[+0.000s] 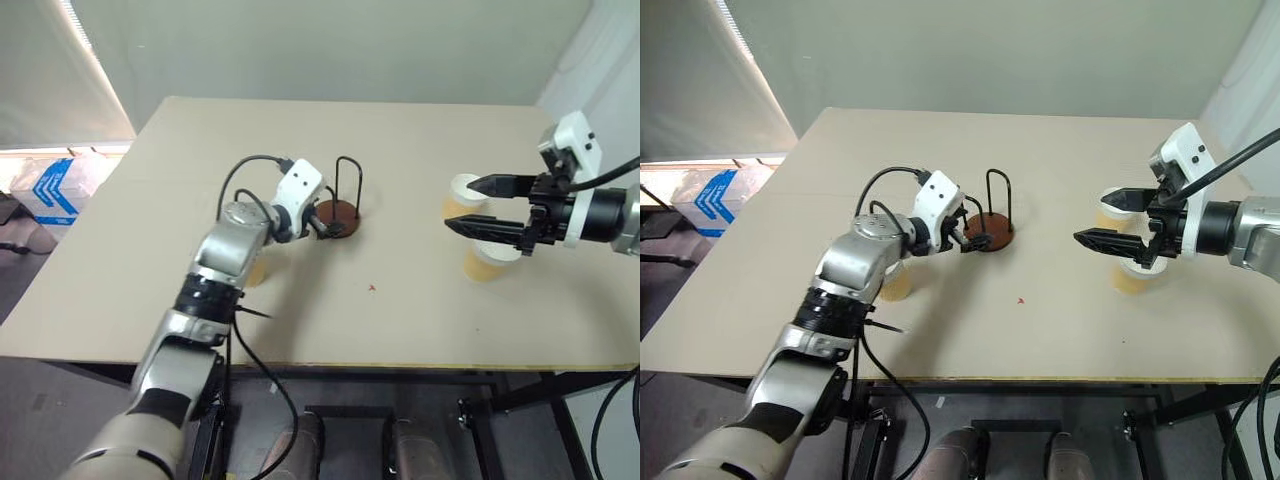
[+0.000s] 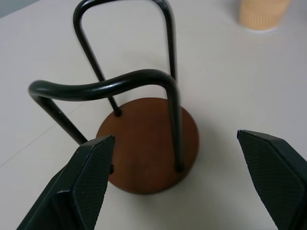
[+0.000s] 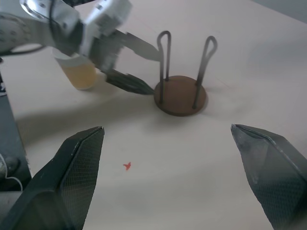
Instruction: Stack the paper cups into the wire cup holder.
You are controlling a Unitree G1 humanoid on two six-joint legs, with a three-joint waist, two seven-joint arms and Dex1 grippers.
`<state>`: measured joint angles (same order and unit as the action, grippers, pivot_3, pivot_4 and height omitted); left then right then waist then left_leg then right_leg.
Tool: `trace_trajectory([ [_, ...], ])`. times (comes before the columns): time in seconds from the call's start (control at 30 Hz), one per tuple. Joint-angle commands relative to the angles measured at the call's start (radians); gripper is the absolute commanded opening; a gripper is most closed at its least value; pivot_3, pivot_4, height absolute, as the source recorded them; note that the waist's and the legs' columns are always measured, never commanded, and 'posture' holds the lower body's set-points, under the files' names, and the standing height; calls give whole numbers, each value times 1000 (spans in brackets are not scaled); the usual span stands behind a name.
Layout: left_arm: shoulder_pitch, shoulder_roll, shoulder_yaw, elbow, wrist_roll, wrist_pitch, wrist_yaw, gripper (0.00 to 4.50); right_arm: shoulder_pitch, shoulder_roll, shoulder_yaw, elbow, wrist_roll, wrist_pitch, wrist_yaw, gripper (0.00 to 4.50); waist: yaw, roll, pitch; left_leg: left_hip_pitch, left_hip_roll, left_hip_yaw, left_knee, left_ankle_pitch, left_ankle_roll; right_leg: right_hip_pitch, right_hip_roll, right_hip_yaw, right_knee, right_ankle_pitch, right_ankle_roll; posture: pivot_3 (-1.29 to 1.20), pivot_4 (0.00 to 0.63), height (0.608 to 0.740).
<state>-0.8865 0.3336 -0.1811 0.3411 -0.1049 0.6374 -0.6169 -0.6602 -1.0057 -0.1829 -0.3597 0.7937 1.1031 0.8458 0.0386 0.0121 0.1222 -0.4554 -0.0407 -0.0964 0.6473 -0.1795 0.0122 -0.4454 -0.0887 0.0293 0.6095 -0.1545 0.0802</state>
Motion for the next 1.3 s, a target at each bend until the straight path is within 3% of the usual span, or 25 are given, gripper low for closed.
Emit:
trace_trajectory([
  [0.03, -71, -36, 9, 95, 38, -81, 52, 4500, -21, -17, -22, -18, 12, -7, 0, 4490, 0, 0, 0, 0, 0, 0, 0, 0, 0, 0, 0, 0, 0, 0, 0, 0, 150, 740],
  [0.27, -122, -68, 24, 205, 57, -153, 65, 4500, -9, -19, -40, -29, 21, 3, -14, 4490, -1, 0, 0, 0, 0, 2, 0, 0, 1, 0, 0, 0, 0, 1, 2, 0, 150, 740],
  [0.33, -124, -70, 25, 212, 57, -159, 61, 4121, -6, -18, -44, -32, 24, 6, -18, 4500, -1, 0, 0, 0, 0, 2, 0, 0, 1, 0, 0, 0, 0, 1, 3, 0, 150, 740],
  [0.4, -124, -72, 30, 213, 52, -161, 55, 3590, -3, -18, -47, -35, 27, 8, -22, 4500, -1, 0, 0, 0, 0, 3, 0, 0, 1, 0, 0, 0, 0, 1, 4, 0, 150, 740],
  [0.57, -118, -73, 50, 190, 19, -159, 8, 1776, -2, -15, -48, -37, 28, 10, -29, 4500, 0, 0, 0, 0, 0, 3, 0, 0, 1, 0, 0, 0, 0, 1, 4, 0, 150, 740],
  [0.73, -91, -18, 59, 136, -13, -163, -113, 95, -7, 0, -40, -40, 33, 12, -51, 4500, -1, 0, 0, 0, 0, 3, 0, 0, 1, 0, 0, 1, 0, 1, 4, 0, 150, 740],
  [1.07, -77, 122, 24, 5, -77, -161, -422, 38, 0, -71, -81, -45, 57, 27, -31, 4500, 5, 0, 0, -1, -1, 2, 0, -1, 2, -1, 0, 1, -1, 0, 3, 0, 150, 740],
  [1.3, -40, 94, -65, -140, -117, -144, -562, 38, 63, -176, -172, -110, 147, 97, 8, 4500, 14, 0, 0, -5, -1, 1, 2, -3, -1, -2, 0, 1, -2, -2, 3, 0, 150, 740],
])
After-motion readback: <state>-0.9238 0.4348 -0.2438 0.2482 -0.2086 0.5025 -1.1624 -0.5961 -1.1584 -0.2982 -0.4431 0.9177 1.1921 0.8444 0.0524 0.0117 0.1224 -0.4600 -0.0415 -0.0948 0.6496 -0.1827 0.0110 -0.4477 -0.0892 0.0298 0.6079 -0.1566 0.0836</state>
